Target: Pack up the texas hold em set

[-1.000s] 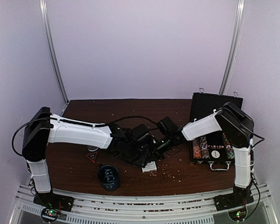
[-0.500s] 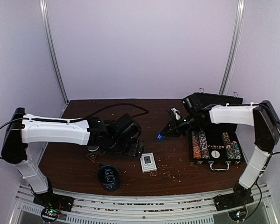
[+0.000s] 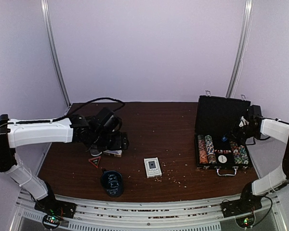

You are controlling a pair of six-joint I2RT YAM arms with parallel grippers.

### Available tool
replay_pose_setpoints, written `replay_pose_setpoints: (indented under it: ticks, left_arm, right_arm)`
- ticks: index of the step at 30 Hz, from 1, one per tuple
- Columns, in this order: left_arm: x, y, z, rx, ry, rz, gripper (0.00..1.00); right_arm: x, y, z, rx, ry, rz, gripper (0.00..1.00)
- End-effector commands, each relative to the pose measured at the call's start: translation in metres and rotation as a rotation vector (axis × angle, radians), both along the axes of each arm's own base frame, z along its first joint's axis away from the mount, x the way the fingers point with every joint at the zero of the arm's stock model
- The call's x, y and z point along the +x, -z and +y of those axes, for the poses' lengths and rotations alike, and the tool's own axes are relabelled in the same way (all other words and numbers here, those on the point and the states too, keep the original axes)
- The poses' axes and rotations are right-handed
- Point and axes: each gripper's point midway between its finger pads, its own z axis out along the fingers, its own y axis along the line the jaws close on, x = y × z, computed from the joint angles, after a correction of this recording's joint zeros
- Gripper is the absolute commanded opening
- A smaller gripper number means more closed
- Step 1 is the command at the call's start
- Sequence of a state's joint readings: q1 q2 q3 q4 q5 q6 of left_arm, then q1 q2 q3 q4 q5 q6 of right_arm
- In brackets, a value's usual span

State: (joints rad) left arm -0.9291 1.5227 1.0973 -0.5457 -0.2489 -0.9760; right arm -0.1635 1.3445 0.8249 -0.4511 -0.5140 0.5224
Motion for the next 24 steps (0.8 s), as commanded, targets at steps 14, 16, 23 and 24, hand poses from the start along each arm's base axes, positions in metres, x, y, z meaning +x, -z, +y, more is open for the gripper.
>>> replay_pose_setpoints:
  ticks: [14, 16, 23, 24]
  left_arm:
    - [0.03, -0.026, -0.025, -0.006, 0.124, 0.019, 0.86]
    - [0.03, -0.023, -0.028, 0.0, 0.138, 0.031, 0.86]
    - [0.026, -0.02, -0.024, -0.01, 0.121, 0.048, 0.85]
    - [0.025, -0.02, -0.024, -0.014, 0.119, 0.048, 0.85]
  right_arm:
    - [0.016, 0.045, -0.015, 0.068, 0.154, 0.017, 0.0]
    - [0.019, 0.048, -0.011, 0.08, 0.144, 0.02, 0.0]
    - [0.027, 0.064, 0.003, 0.1, 0.095, 0.049, 0.0]
    - [0.028, 0.066, 0.004, 0.102, 0.092, 0.049, 0.0]
